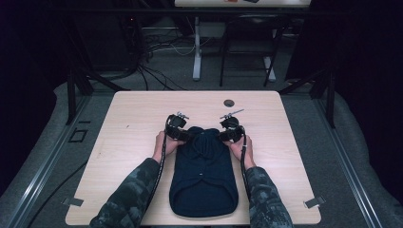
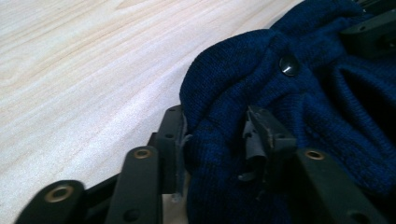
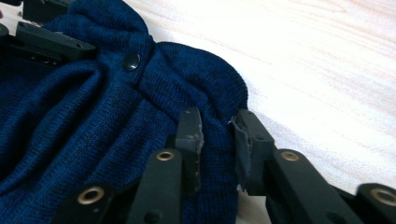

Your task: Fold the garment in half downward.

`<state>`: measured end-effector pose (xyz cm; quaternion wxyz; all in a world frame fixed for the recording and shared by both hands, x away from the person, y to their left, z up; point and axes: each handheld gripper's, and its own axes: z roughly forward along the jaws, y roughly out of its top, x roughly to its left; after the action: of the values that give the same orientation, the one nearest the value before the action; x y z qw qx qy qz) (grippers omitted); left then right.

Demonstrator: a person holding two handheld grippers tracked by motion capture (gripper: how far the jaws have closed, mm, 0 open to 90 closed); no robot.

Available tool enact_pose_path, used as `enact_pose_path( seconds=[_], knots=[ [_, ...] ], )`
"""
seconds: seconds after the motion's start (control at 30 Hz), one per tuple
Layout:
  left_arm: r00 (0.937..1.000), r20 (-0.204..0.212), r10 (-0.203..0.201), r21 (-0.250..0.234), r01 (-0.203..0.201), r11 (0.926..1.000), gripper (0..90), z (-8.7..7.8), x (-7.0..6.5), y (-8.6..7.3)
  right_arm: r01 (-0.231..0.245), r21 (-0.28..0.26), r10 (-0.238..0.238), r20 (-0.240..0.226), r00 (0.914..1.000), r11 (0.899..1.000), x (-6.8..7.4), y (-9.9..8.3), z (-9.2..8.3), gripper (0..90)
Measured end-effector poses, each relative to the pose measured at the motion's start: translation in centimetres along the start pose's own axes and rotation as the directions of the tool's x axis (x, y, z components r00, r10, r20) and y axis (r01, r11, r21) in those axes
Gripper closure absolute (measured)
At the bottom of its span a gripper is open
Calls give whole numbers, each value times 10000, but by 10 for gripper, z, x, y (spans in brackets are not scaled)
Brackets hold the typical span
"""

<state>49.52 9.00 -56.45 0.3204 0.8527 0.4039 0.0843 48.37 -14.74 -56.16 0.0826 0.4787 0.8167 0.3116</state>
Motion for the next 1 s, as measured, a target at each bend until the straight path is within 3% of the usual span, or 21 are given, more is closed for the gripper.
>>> enact_pose_path(
  seconds=[0.23,0.57,0.77,1.0],
  knots=[
    [9978,-318,583,-465,-598,9971,677,-8,-9,0,464,-173,-460,213,9987,9988,8,1,-12,768],
    [9959,-161,890,-860,-900,9922,668,-31,-16,5,1200,-1008,-1169,355,9925,9876,21,2,-45,767],
    [9938,40,1109,-1006,-1099,9888,677,-42,-19,6,1670,-1246,-1625,452,9857,9780,28,-2,-58,763],
    [9887,133,1490,-1066,-1468,9834,678,-53,-26,8,1903,-1408,-1871,358,9817,9716,30,-6,-69,760]
  ],
)
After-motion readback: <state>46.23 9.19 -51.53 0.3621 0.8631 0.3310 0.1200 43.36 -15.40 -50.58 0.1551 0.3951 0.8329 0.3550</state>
